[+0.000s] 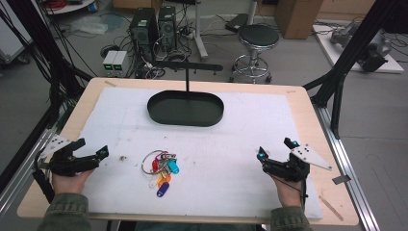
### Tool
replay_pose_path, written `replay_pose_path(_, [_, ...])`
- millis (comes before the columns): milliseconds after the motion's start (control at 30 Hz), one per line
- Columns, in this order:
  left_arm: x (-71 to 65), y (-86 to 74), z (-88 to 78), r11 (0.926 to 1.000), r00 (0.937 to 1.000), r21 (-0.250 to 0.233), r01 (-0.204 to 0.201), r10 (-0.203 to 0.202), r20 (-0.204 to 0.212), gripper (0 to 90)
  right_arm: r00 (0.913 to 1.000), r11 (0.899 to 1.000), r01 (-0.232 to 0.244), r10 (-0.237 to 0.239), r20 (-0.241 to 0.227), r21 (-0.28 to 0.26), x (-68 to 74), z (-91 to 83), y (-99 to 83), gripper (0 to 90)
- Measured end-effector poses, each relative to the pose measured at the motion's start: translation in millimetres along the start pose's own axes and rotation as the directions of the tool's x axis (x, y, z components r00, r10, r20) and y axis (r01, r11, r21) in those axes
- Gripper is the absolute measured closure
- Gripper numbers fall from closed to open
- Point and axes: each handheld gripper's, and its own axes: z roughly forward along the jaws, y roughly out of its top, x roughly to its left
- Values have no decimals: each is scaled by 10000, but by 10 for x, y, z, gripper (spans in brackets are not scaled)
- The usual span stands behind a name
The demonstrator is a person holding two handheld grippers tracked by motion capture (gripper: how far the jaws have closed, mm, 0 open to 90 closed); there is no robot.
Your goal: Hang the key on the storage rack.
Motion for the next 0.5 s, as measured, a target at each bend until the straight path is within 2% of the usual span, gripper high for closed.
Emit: replay_pose_path(500, [-29,2,-1,9998,9999,-153,-127,126,-47,17,9999,9999,136,-136,41,44,10,4,-3,5])
